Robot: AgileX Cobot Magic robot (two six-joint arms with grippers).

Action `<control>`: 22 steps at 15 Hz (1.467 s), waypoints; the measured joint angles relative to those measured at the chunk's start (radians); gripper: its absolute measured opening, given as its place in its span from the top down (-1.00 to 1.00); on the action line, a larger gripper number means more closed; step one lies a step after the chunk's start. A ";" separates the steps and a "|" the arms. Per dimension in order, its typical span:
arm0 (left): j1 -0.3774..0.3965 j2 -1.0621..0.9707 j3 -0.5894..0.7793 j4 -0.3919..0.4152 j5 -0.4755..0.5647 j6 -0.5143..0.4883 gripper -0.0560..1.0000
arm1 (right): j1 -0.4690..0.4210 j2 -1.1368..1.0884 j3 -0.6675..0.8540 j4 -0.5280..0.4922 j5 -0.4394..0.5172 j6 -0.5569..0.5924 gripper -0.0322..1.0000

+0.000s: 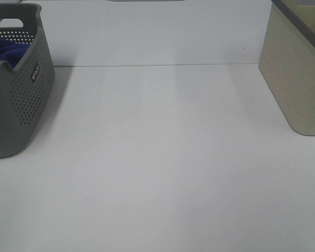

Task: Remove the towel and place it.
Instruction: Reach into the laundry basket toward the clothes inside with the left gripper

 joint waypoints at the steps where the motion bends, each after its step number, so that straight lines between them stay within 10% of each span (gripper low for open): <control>1: 0.000 0.000 0.000 0.000 0.000 0.000 -0.62 | 0.000 0.000 0.000 0.000 0.000 0.000 -0.44; 4: 0.000 0.000 0.000 0.000 0.000 0.000 -0.96 | 0.000 0.000 0.000 0.000 0.000 0.000 -0.44; 22: 0.000 0.000 0.000 0.008 0.000 0.032 -0.98 | 0.000 0.000 0.000 0.000 0.000 0.000 -0.44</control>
